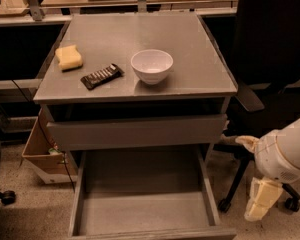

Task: Close middle drawer

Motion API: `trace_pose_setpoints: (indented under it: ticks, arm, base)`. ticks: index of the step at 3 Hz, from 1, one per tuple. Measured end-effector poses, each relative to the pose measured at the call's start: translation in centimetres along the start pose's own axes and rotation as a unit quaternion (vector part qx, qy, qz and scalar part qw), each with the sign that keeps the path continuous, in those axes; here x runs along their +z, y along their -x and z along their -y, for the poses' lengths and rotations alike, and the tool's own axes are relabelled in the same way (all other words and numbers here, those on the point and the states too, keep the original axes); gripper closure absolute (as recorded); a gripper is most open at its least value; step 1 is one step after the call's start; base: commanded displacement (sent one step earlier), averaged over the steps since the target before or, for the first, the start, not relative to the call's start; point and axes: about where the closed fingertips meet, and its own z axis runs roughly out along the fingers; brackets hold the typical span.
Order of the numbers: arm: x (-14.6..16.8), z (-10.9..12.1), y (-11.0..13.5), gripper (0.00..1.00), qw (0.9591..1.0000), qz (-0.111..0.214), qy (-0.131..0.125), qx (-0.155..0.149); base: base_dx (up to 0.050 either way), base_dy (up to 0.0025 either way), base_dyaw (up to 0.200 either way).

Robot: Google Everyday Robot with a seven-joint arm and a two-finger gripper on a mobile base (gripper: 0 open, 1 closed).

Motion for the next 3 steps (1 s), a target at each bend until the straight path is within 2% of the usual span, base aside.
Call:
trace_pose_setpoints:
  ticks: [1,2,3]
  arm:
    - [4.5,-2.1,-1.2,0.0,0.9995,0.007,0.029,0.008]
    - [4.4,-2.2,-1.2,0.0,0.9995,0.007,0.028,0.009]
    - [7.4,-2.9,-1.5,0.0,0.9993,0.018,0.029,0.014]
  base:
    - [0.0,0.0,0.0]
    - [0.0,0.0,0.0]
    - [0.0,0.0,0.0]
